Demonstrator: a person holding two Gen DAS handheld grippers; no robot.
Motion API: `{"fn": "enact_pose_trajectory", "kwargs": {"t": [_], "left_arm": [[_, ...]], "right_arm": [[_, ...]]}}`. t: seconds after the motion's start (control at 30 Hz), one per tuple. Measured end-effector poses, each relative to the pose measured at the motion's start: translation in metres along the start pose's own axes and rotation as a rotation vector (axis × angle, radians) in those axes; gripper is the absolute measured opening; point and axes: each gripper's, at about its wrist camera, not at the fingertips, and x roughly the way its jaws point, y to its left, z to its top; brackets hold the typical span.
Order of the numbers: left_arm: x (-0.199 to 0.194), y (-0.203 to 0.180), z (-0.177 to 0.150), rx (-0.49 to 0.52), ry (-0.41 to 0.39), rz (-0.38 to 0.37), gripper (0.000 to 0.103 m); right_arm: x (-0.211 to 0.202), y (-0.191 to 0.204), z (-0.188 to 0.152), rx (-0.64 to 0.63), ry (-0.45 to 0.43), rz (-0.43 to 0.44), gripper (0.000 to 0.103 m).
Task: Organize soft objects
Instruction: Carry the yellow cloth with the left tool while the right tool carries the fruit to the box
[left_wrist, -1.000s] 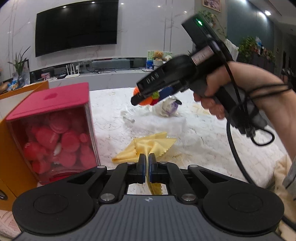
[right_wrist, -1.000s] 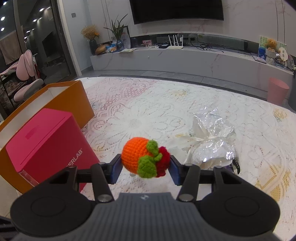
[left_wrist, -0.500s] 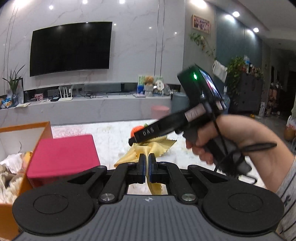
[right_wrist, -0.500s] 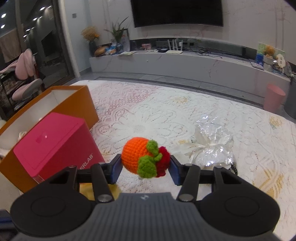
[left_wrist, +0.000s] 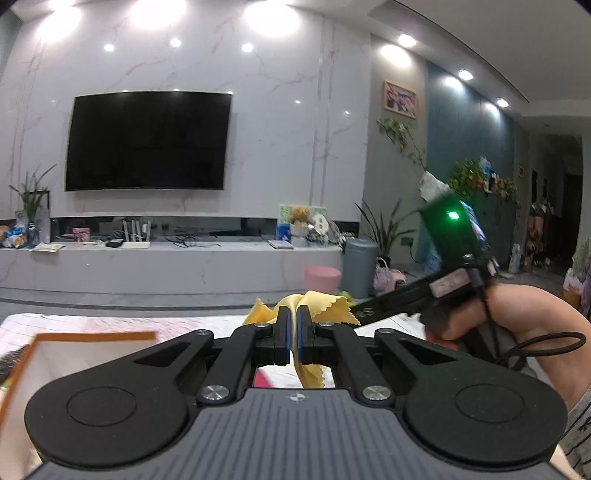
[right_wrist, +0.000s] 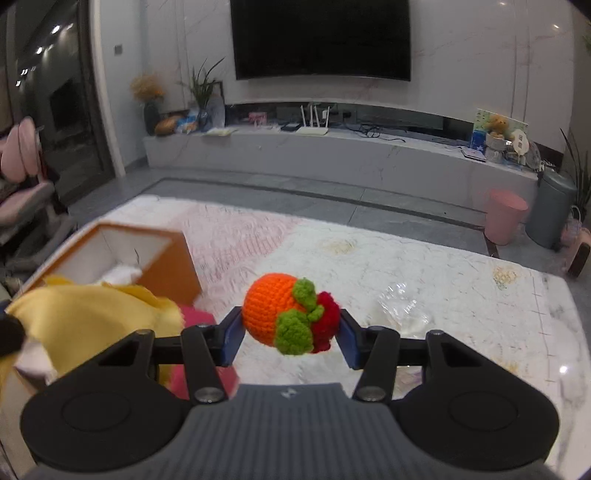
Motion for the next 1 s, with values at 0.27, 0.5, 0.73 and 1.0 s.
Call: {"fn": "enact_pose_trajectory", "kwargs": {"t": [0.27,0.5,0.73,1.0], "left_arm": [[-0.026,0.084,0.008,-0.071,-0.048,0.135,0.003],[-0.042,0.148,0.001,-0.17,-0.064,0.171,0.003],[-0.011,0.204,-0.022,-0.373,-0.024,-0.007,0.003],[0.022,0.226,-0.033,-0.424,0.05,0.019,0.003]], "right_arm": [[0.005,0.077,0.046,-0.058,-0.052,0.07,0.053],[0.042,0.16,0.063,-0.179,-0.015,0.15,0.052],[0.097,0.201,0.054,-0.202,0.092,0.164,0.053],[0.151,0.231,0.036,-0.278,0.19,0.111,0.052]]}}
